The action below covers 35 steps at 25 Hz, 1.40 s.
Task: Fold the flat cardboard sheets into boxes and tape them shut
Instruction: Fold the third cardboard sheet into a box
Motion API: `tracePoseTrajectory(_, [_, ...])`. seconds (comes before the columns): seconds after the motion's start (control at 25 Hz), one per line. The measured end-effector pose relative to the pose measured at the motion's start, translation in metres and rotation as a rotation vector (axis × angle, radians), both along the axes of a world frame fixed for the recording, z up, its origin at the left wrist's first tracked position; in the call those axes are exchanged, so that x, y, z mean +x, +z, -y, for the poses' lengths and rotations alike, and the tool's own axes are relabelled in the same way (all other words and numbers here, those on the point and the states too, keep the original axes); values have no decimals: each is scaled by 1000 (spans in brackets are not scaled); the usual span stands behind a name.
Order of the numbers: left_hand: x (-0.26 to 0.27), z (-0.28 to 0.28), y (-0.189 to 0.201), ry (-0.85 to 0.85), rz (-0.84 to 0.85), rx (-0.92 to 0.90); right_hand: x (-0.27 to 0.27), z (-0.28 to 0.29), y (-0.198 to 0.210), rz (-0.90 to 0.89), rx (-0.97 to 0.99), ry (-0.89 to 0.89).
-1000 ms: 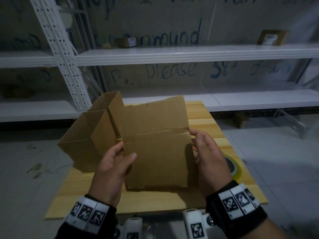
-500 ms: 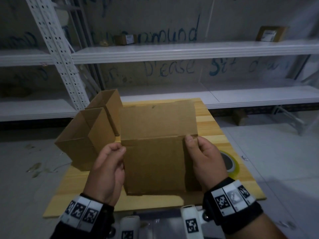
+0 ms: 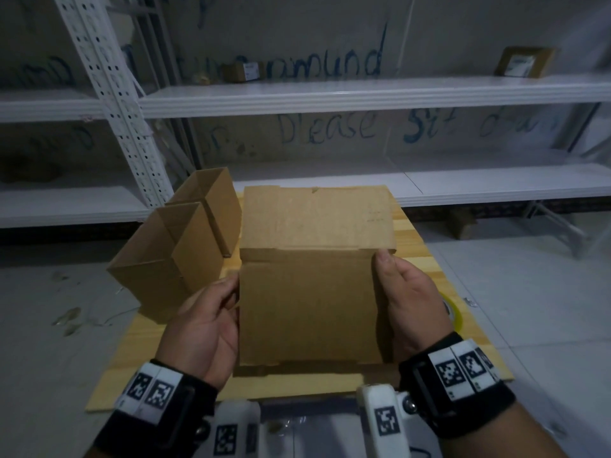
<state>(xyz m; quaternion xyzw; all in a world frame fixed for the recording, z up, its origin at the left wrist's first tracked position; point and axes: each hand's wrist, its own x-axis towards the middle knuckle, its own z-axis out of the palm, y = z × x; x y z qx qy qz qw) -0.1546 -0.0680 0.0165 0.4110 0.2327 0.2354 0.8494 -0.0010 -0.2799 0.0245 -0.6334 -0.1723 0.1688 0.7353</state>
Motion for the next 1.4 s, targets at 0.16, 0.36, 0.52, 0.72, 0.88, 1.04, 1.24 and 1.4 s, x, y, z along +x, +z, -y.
tracePoseTrajectory(0.16, [-3, -2, -2, -34, -97, 100, 3, 2, -1, 29, 32, 16])
tracePoseTrajectory(0.36, [-3, -2, -2, 50, -225, 308, 7, 8, 1, 48, 102, 60])
tracePoseTrajectory(0.52, [0, -10, -7, 209, -212, 396, 11, 12, 0, -82, 282, 91])
tracePoseTrajectory(0.72, [3, -4, -6, 217, -182, 420, 11, 10, -5, -300, 367, 35])
tracePoseTrajectory(0.88, [-2, 8, 0, 171, -74, 381, 9, 5, -4, -349, 375, -83])
tracePoseTrajectory(1.04, [-3, 7, -10, -35, 149, 203, 4, -2, -10, -320, 389, -156])
tracePoseTrajectory(1.24, [4, 14, -25, 4, 147, 334, -3, -1, -8, -330, 323, -96])
tracePoseTrajectory(1.4, [-5, 3, -16, 54, 194, 414, -7, -2, -6, -247, 271, -179])
